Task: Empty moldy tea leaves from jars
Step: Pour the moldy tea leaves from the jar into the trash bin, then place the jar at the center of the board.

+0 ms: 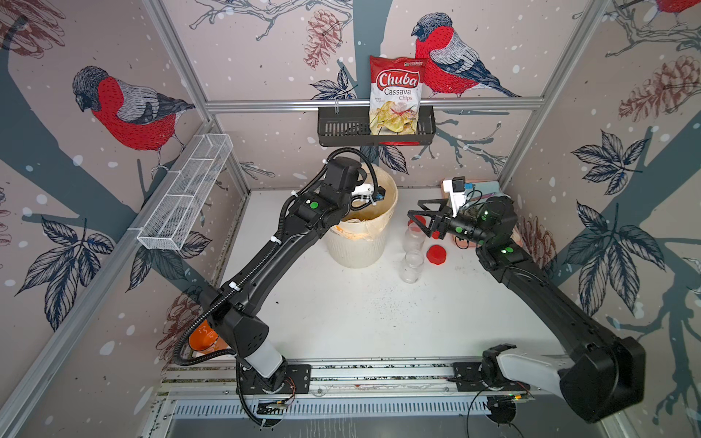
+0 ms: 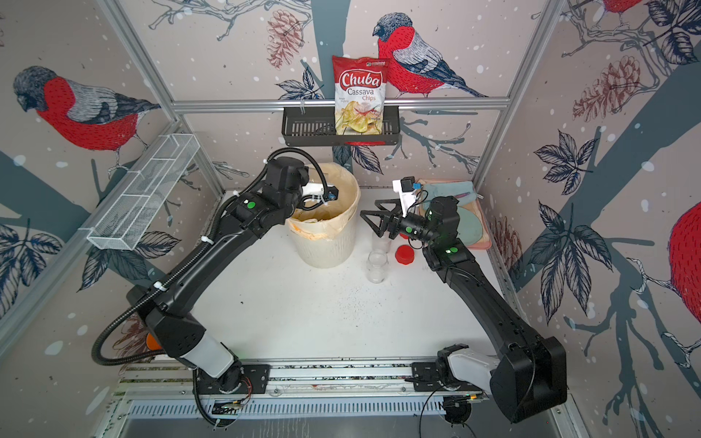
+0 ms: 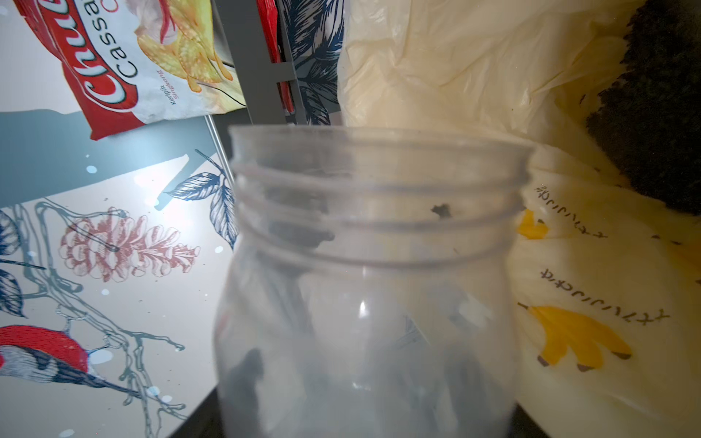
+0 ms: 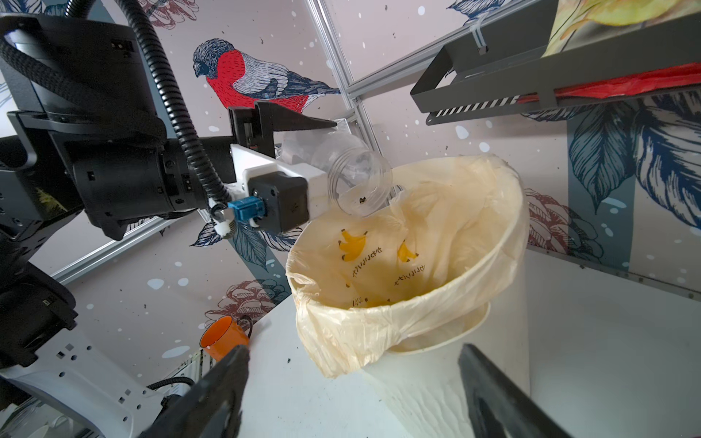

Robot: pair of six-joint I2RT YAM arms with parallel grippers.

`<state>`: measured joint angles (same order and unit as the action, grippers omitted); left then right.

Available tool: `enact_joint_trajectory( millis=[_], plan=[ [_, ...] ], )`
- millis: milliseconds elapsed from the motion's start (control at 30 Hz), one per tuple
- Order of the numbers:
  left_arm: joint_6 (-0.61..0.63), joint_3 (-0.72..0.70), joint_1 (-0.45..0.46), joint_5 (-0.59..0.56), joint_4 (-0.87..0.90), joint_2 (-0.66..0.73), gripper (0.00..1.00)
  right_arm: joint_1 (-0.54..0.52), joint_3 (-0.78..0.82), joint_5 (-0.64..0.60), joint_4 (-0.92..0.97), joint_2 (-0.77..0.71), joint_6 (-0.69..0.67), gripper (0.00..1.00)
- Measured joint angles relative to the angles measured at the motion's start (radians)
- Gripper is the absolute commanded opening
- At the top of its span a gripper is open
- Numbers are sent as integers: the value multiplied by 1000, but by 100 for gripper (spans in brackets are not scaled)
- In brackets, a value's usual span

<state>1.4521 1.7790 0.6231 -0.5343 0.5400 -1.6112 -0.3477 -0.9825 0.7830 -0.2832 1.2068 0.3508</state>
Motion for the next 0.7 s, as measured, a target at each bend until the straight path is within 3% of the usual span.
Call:
enact_joint_trajectory(
  millis=[267,700],
  plan=[
    [-105,-168,-45,146,-45,86,66,-79,-103,19,-18,123,-42,78],
    [-182,-196,-76,340,-82,169,65,-158,-225,89,-30,280,-191,66]
  ],
)
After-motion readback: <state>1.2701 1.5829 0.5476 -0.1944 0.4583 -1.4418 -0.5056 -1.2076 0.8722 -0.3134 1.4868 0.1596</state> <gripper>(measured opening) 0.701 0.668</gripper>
